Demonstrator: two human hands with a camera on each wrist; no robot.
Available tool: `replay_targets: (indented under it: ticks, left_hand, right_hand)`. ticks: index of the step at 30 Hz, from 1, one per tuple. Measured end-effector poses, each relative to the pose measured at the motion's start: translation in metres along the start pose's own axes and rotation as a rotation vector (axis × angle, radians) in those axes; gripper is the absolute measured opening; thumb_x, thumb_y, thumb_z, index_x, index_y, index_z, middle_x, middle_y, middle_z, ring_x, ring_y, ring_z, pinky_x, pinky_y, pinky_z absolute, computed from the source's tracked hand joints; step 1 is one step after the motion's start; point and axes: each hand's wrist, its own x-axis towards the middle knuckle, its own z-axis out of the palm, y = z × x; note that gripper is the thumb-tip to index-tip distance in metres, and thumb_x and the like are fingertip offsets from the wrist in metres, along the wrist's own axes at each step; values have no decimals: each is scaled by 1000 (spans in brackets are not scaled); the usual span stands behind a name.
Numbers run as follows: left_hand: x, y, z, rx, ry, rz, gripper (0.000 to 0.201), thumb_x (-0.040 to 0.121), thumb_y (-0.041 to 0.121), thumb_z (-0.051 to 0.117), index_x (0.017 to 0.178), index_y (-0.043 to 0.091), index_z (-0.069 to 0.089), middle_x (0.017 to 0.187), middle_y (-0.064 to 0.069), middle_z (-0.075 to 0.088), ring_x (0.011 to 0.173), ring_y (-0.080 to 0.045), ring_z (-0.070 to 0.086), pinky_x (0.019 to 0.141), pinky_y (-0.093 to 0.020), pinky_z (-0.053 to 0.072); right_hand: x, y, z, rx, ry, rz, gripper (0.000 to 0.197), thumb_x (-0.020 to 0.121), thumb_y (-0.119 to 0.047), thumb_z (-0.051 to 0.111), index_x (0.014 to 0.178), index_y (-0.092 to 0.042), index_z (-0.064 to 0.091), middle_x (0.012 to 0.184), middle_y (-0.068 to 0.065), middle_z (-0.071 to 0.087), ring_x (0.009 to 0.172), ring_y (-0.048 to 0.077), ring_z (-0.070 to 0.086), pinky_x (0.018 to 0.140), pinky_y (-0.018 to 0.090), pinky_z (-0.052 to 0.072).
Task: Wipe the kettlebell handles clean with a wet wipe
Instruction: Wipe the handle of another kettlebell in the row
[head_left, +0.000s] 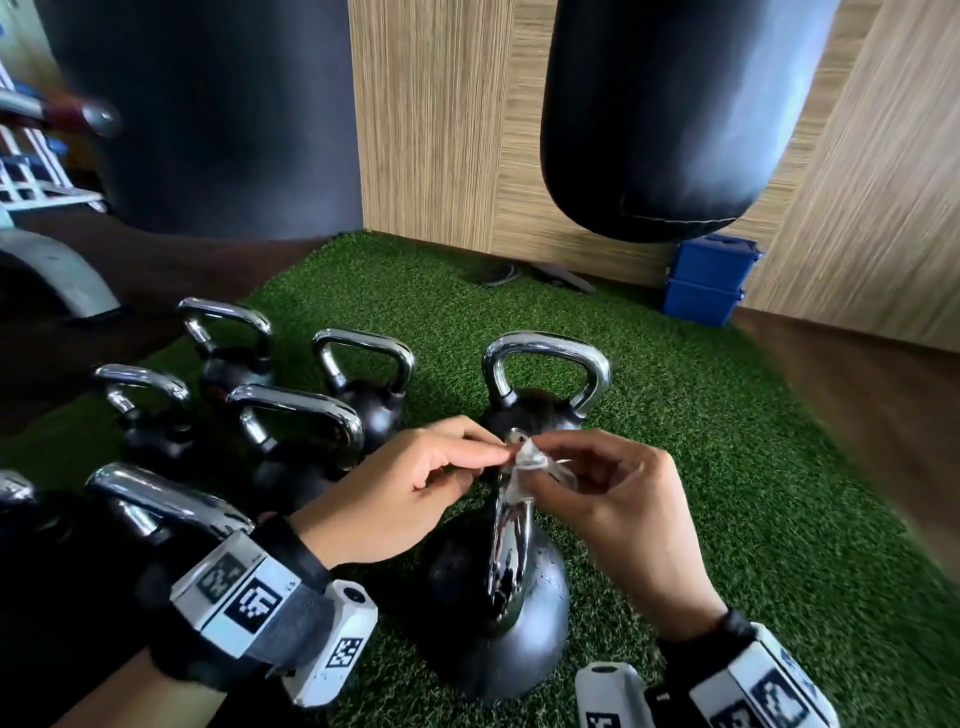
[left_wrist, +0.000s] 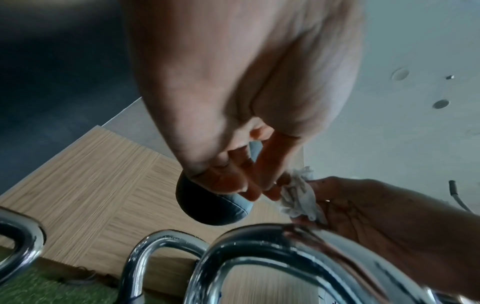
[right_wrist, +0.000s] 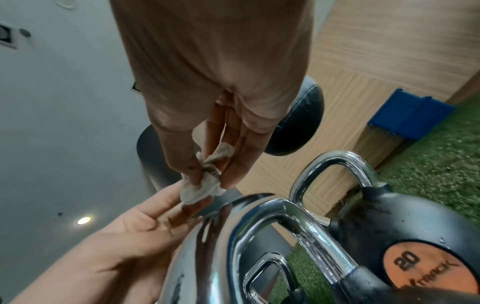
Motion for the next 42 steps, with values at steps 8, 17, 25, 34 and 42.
replay_targets:
  ticks: [8,17,25,34,42]
  left_hand:
    - [-8,-57,31,196,-315,-173,115,57,45,97,151,38,32,152,23,38,141,0,36,114,-20,34]
    - [-33,-90,121,407,15,-89,110,73,76,65,159,18,26,164,3,29,155,-13,19,124,-47,23]
    - [-27,-79,89,-51,74,112,109,64,29,86,139,72,19,136,49,40,127,23,40,111,-12,32]
    - [-28,-86,92,31,101,131,107,61,28,86,139,67,25,135,42,46,125,-8,53,108,-38,46]
    - [-28,-88,91,75,101,143,113,61,26,89,140,69,20,136,46,41,127,8,48,111,-33,43]
  right_hand:
    - [4,44,-19,-103,124,160,21,75,-19,85,92,-28,77,86,-15,77,74,4,74,65,22,61]
    - [11,111,-6,-165,107,323,25,73,-13,85,84,-33,74,91,-7,77,86,16,73,83,43,60]
    - [11,143,14,-127,120,371,28,62,-47,82,88,-36,79,90,-6,78,83,17,74,78,40,62]
    - [23,168,22,-120,202,280,50,51,-81,74,93,-53,73,92,-21,76,81,4,73,74,40,64]
    - [28,133,11,-283,200,177,29,76,-20,83,94,-42,73,98,-10,76,87,3,72,76,21,59]
